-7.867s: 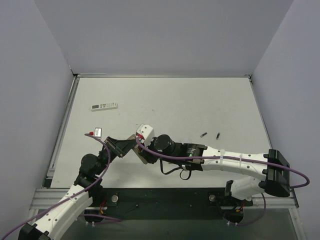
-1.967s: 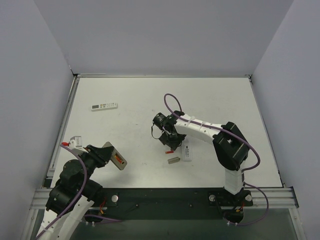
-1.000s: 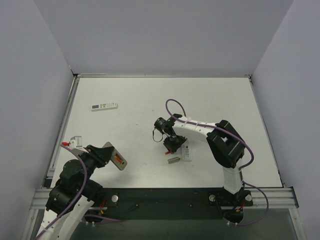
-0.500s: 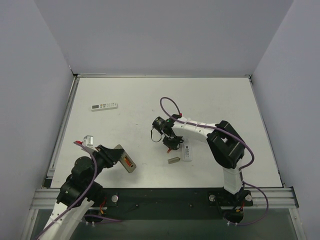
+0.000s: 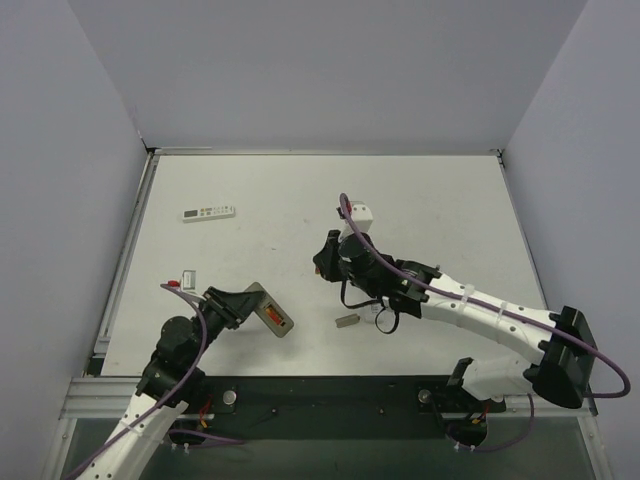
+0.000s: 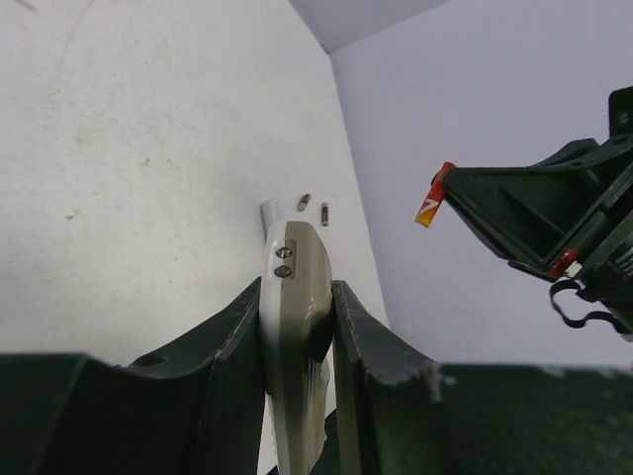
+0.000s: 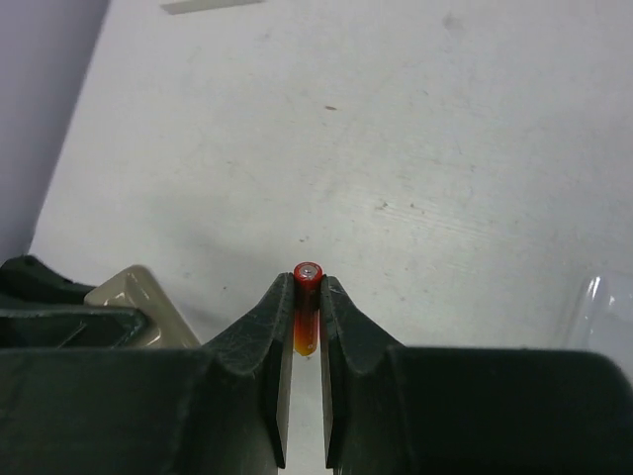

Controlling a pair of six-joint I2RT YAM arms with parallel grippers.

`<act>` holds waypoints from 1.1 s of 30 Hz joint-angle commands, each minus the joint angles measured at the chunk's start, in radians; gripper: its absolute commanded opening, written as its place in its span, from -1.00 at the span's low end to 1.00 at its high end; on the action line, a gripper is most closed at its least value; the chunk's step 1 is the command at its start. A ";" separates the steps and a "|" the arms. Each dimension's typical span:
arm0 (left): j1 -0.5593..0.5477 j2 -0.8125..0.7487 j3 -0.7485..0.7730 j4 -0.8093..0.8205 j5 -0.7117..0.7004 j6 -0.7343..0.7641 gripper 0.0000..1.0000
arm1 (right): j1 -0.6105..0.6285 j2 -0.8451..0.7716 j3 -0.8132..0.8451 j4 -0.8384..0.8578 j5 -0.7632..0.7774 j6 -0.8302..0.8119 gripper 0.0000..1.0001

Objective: Load the batteries into the remote control
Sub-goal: Load the battery into the remote control.

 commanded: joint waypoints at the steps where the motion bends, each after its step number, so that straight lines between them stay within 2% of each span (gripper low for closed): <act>1: 0.000 -0.028 0.009 0.265 0.019 -0.050 -1.00 | 0.021 -0.094 -0.083 0.272 -0.134 -0.271 -1.00; 6: 0.000 0.021 0.004 0.335 0.019 -0.062 -1.00 | 0.070 -0.111 -0.101 0.403 -0.292 -0.377 -1.00; 11: 0.000 0.061 0.007 0.352 0.016 -0.067 -1.00 | 0.142 -0.085 -0.098 0.480 -0.381 -0.484 -1.00; 17: 0.000 0.085 0.001 0.377 0.001 -0.113 -1.00 | 0.229 -0.060 -0.109 0.504 -0.369 -0.573 -1.00; 24: 0.000 0.064 -0.008 0.400 0.006 -0.171 -1.00 | 0.235 -0.037 -0.158 0.541 -0.290 -0.630 -1.00; 33: 0.000 0.073 -0.007 0.418 0.016 -0.191 -1.00 | 0.234 0.004 -0.167 0.581 -0.274 -0.656 -1.00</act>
